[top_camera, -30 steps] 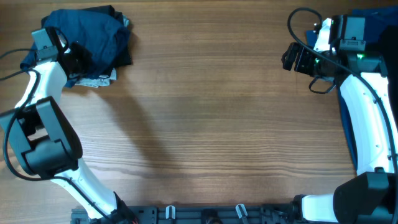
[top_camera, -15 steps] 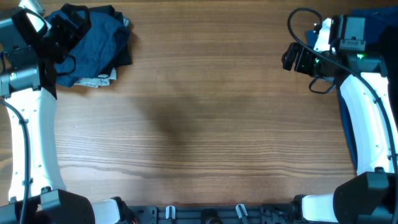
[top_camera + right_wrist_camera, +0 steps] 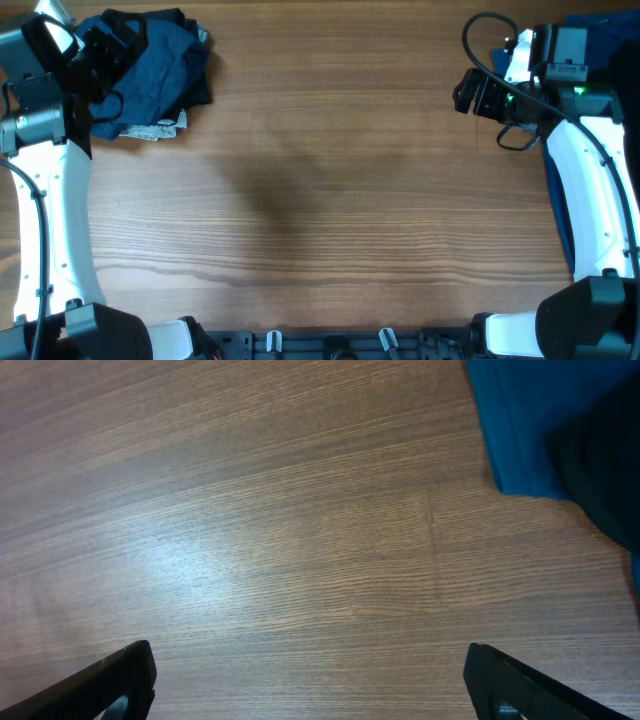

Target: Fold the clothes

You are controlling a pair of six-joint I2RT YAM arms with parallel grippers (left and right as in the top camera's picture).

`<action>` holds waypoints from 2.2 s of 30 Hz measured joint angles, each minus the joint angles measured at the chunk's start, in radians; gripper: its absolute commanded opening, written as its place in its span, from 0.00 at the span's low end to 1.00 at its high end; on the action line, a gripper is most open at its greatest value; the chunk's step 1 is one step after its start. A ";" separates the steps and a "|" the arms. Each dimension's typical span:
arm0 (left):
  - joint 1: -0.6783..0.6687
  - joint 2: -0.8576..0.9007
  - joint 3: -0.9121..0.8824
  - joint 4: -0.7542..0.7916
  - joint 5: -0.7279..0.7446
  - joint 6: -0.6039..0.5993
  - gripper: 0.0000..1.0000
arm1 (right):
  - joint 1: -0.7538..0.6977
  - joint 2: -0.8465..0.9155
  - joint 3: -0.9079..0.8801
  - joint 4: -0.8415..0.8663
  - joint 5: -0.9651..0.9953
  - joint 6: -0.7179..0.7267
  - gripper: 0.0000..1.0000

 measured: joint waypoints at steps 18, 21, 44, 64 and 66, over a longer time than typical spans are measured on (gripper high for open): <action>0.000 0.000 0.000 -0.003 0.000 0.000 1.00 | 0.295 -0.885 -0.125 0.083 0.077 -0.079 1.00; 0.000 0.000 0.000 -0.003 0.003 0.000 1.00 | 0.297 -1.076 -0.319 0.162 0.066 -0.093 1.00; 0.000 0.000 0.000 -0.003 0.003 0.000 1.00 | 0.210 -1.559 -1.369 1.065 0.047 -0.030 1.00; 0.000 0.000 0.000 -0.003 0.003 0.000 1.00 | 0.116 -1.559 -1.416 0.882 0.047 -0.125 1.00; 0.000 0.000 0.000 -0.003 0.003 0.000 1.00 | 0.116 -1.559 -1.416 0.877 0.047 -0.126 1.00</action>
